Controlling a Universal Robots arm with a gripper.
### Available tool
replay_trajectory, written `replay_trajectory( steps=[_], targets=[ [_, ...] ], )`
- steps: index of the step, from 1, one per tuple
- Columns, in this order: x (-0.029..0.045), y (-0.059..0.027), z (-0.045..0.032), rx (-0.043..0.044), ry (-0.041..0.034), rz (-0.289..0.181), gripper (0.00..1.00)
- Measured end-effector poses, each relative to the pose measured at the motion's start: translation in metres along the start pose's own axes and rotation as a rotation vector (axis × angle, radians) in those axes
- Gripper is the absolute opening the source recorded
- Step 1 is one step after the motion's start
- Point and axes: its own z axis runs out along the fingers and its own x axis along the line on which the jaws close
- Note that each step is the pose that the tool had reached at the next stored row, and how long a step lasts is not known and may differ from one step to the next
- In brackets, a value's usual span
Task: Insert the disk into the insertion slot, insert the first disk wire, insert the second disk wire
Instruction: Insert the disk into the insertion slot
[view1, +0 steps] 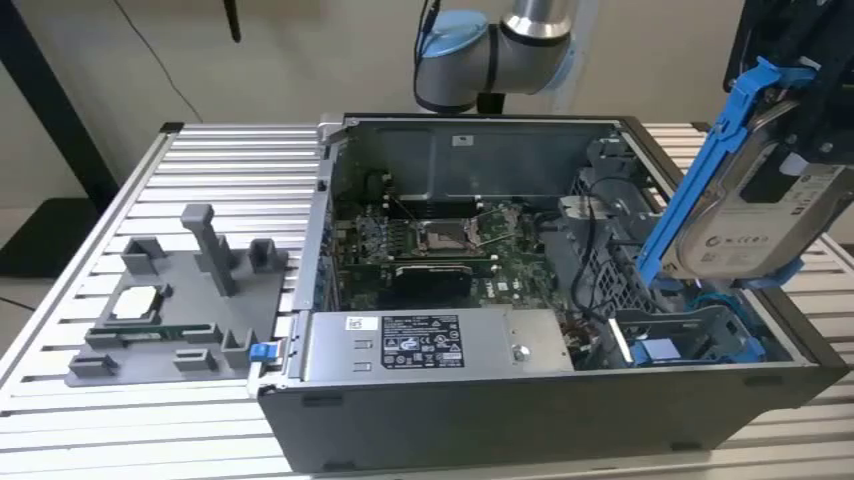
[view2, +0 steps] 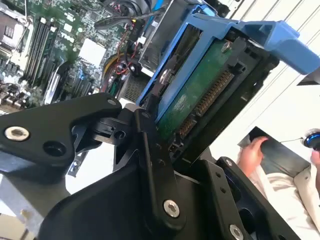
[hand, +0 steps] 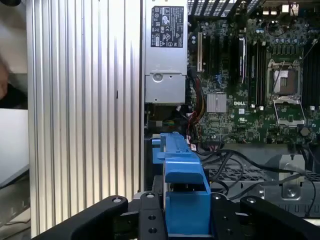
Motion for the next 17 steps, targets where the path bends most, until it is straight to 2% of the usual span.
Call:
replay_trajectory(
  steps=[10, 17],
  targets=[
    [0.0, -0.0001, 0.0001, -0.0003, -0.0125, -0.001, 0.0],
    [0.002, -0.0034, 0.0017, -0.0003, -0.0126, -0.001, 0.0]
  ],
)
